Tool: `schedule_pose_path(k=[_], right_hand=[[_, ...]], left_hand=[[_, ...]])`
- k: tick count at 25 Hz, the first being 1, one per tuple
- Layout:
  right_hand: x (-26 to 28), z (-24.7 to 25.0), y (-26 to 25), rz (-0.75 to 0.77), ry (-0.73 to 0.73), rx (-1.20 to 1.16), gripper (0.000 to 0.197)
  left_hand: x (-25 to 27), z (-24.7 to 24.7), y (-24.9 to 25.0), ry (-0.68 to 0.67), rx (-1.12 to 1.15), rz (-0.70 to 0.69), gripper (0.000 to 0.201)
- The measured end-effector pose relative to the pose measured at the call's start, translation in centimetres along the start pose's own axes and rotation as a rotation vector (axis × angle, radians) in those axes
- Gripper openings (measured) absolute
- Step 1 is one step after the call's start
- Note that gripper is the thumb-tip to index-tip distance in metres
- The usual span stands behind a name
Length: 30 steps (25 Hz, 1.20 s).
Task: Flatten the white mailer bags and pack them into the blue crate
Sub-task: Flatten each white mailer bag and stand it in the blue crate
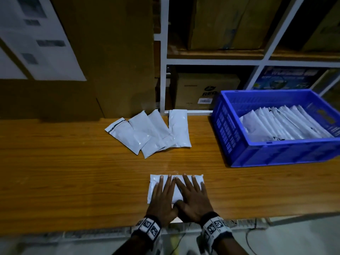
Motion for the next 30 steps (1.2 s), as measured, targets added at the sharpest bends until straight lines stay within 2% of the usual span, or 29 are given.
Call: schedule_pose_path(k=[3,5,10,17,22,26,30], right_hand=[[1.0,-0.8,0.3,-0.016,0.152,-0.025,0.056],[1.5,-1.8,0.6,-0.023,0.226,0.013,0.057],[1.1,-2.2,1.0,-0.038,0.257,0.026,0.059],[0.2,-2.3,1.1,-0.04,0.215,0.012,0.053],[-0.1,-1.9,1.0,-0.03,0.144,0.001,0.054],[0.3,-1.1,0.2,0.022,0.21,0.038,0.055],[0.4,-2.4,0.4,0.002,0.187,0.054,0.057]], left_hand=[[0.7,-0.3,0.1,0.11,0.035,0.018,0.068],[0.6,0.1,0.4,0.203,-0.023,0.037,0.06],[0.1,0.2,0.3,0.294,-0.155,0.091,0.06],[-0.5,-1.4,-1.4,0.225,-0.172,0.181,0.057],[-0.2,-1.3,-1.3,0.238,-0.16,0.172,0.055],[0.9,-1.4,-1.4,0.254,-0.165,0.157,0.055],[0.5,-1.8,-1.6,0.238,-0.152,0.162,0.056]])
Point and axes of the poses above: each hand's wrist, its own x-axis away from the middle knuckle, its own z-axis out of the back of the hand, y = z × x, the point moved 7 cm from there along -x, towards the middle knuckle, and after that the axes turned 14 degrees about y, right-handed, at the moved point
